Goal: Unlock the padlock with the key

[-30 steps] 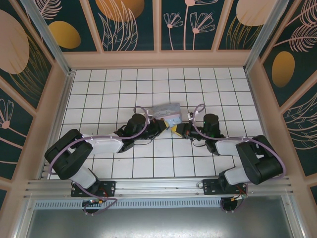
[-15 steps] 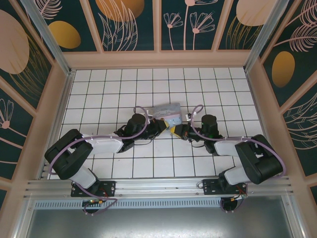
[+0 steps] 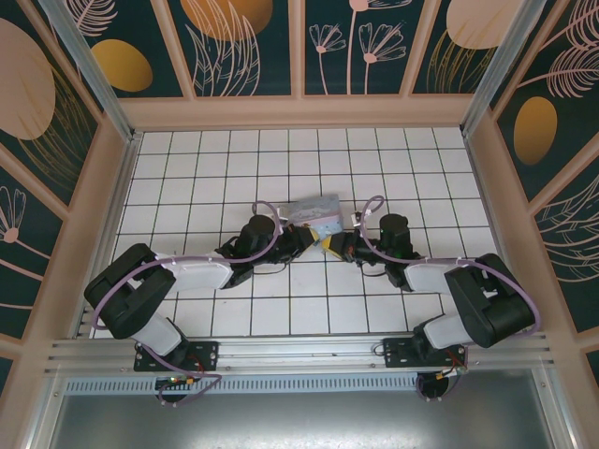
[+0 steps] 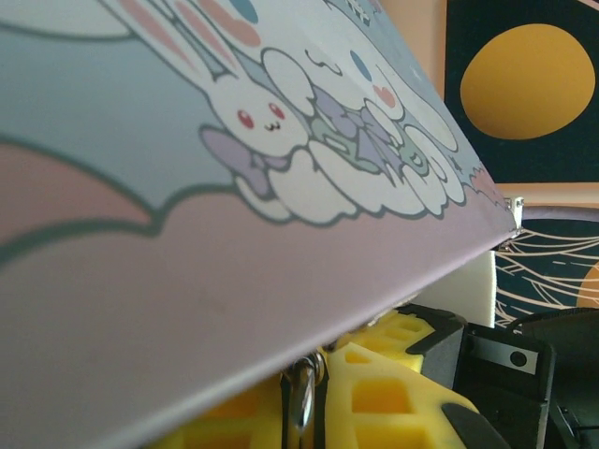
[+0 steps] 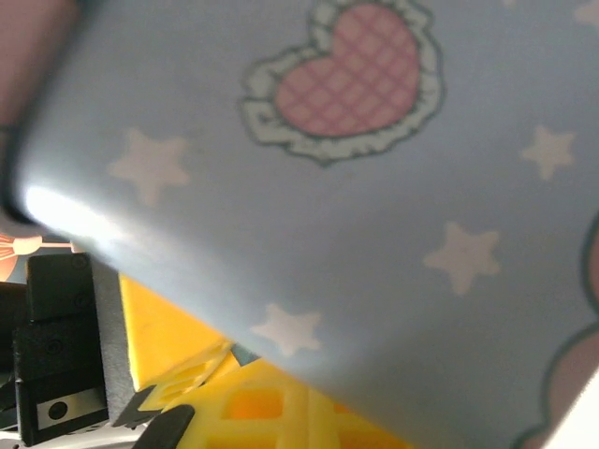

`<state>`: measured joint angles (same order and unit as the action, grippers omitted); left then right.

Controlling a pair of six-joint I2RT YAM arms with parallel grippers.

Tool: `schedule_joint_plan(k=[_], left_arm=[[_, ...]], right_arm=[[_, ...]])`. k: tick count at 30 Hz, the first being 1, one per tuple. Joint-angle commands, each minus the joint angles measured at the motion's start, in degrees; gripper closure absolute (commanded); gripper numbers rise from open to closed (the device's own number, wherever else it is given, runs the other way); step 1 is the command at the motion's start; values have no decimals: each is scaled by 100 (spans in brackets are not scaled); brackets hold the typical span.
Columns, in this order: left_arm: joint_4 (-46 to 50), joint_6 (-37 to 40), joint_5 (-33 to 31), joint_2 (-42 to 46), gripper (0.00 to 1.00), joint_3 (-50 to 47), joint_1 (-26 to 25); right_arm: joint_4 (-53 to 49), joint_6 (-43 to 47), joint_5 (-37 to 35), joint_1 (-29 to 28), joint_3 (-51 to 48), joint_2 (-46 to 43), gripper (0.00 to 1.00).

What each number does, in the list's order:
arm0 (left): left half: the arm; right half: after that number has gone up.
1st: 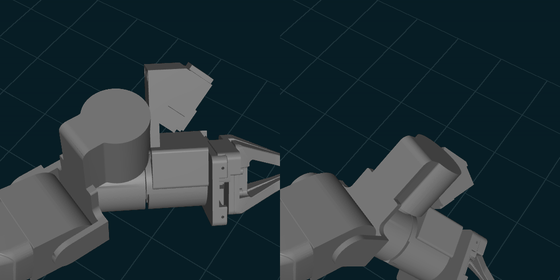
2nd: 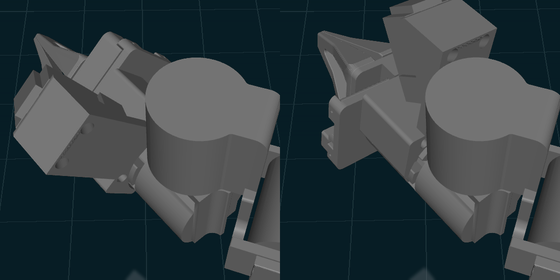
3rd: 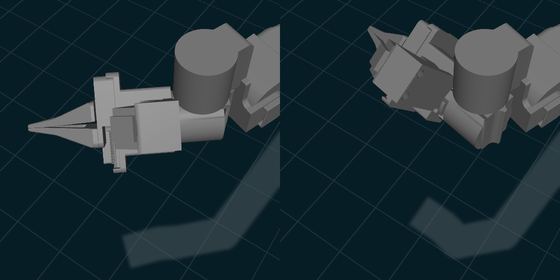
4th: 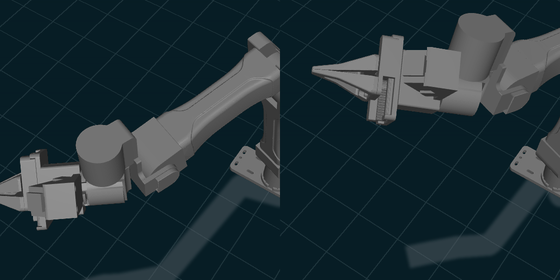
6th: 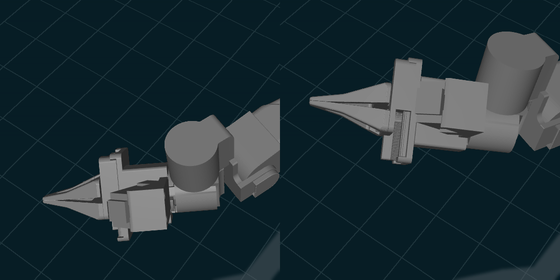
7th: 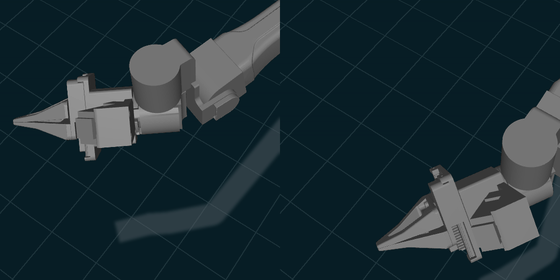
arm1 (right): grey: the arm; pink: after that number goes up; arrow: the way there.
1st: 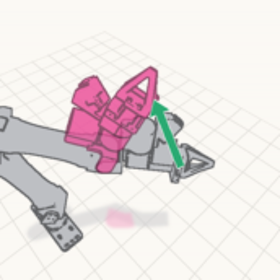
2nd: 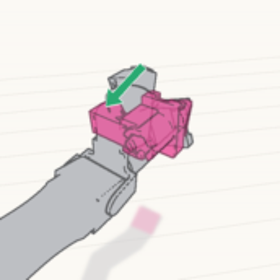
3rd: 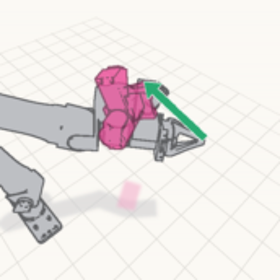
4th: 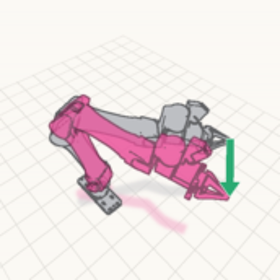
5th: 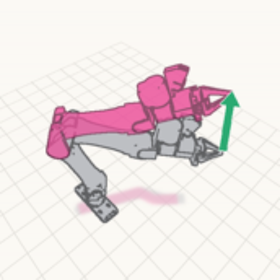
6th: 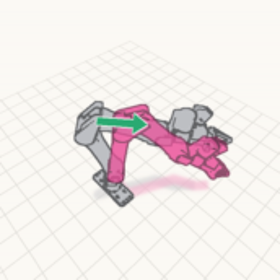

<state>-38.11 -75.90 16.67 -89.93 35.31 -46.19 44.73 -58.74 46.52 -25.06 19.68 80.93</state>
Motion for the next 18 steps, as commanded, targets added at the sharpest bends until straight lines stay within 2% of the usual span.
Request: schedule_joint_plan(k=[1,18], left_arm=[[-346,177,22,256,100,-15,-22],[-351,169,21,241,100,20,-30]], right_arm=[[-45,149,-3,35,151,-132,100],[-108,82,7,-115,159,-327,100]])
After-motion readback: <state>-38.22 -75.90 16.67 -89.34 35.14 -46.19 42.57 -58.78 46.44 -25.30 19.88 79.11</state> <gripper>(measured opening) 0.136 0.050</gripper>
